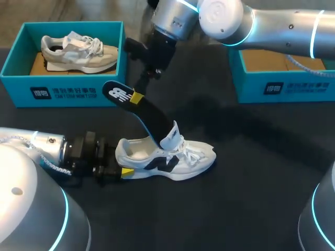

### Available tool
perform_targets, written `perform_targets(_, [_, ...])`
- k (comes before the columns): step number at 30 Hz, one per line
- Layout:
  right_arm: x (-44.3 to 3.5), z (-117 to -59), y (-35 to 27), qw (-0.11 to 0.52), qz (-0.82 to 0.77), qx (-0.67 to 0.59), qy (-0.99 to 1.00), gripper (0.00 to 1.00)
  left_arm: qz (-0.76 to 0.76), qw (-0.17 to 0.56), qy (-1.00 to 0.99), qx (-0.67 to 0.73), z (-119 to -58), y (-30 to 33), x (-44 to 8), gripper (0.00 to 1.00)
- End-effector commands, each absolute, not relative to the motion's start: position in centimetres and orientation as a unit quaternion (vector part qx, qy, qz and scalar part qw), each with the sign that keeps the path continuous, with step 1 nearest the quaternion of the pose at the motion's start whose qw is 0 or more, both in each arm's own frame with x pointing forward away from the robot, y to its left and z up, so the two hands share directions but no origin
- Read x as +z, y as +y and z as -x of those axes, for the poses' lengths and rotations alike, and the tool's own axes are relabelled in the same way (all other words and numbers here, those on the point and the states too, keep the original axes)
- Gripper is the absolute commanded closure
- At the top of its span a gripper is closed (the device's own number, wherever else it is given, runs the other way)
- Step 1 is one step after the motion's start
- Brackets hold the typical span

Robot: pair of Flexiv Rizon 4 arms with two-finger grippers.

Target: Take the shoe out of the shoebox, open the shoe tongue, remove and reinsert the insole, then place the shoe into the shoebox

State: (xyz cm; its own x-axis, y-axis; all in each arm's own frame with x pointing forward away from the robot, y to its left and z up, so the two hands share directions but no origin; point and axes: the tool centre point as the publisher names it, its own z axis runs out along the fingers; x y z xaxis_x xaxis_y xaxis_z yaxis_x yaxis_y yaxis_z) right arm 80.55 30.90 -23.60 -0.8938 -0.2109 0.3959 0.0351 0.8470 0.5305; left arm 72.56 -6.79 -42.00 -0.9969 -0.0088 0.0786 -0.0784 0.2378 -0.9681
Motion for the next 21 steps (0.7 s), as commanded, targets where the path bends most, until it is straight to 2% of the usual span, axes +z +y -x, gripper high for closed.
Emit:
perform_targets(1, [-23.4, -80.6, 30.8, 0.221, -0.024, -0.281, -0.934, 1.0, -0.029, 0.027, -0.786, 0.617, -72.7, -6.9, -42.4, 1.0])
perform_targets(13, [-20.9, -82.5, 30.0, 0.201, 0.123, -0.323, -0.917, 1.0, -0.029, 0.027, -0.786, 0.617, -72.7, -6.9, -42.4, 1.0])
perform_targets(21, [-17.3, -83.4, 29.4, 0.158, 0.186, -0.357, -0.902, 1.0, -0.029, 0.027, -0.786, 0.617, -72.7, -6.9, -42.4, 1.0])
